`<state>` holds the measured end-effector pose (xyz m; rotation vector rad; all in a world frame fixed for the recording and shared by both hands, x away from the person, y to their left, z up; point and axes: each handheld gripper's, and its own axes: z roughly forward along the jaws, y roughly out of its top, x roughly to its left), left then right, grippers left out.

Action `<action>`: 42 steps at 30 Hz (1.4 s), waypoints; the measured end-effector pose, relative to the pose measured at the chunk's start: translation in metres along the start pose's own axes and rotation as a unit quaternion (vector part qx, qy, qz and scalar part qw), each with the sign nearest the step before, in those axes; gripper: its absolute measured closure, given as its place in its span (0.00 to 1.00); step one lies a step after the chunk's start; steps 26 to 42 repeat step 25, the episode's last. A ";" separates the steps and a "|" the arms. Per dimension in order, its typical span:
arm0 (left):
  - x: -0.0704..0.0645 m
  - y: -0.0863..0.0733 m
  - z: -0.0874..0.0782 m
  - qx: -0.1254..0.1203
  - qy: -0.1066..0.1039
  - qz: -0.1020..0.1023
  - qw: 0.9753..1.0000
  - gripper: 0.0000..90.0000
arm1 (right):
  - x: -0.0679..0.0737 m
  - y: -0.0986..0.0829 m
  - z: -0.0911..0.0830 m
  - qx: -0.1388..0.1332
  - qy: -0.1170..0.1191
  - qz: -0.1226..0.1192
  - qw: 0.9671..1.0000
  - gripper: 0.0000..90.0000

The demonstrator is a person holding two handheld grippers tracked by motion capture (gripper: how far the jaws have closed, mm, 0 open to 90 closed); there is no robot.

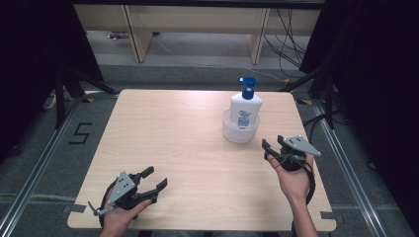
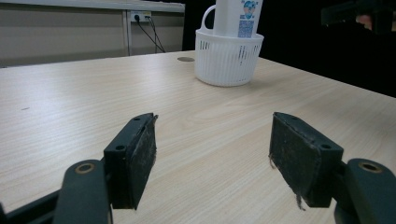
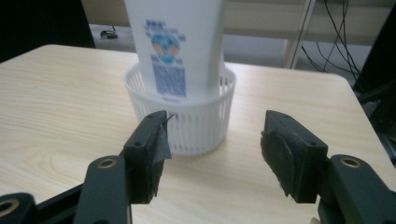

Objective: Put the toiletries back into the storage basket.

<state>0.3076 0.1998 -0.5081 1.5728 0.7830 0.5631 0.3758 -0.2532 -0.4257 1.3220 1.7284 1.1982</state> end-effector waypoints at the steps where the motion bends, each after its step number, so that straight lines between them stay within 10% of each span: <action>1: 0.000 -0.001 0.002 -0.009 -0.005 -0.008 1.000 0.35 | -0.002 -0.005 -0.001 0.001 -0.006 0.004 1.000 0.46; 19: 0.005 -0.004 0.002 0.002 0.002 -0.015 1.000 0.35 | -0.013 -0.073 -0.009 -0.008 -0.051 0.024 0.998 0.47; 42: 0.004 -0.005 0.004 -0.003 -0.004 -0.026 1.000 0.35 | -0.013 -0.076 -0.008 0.002 -0.036 0.031 0.999 0.45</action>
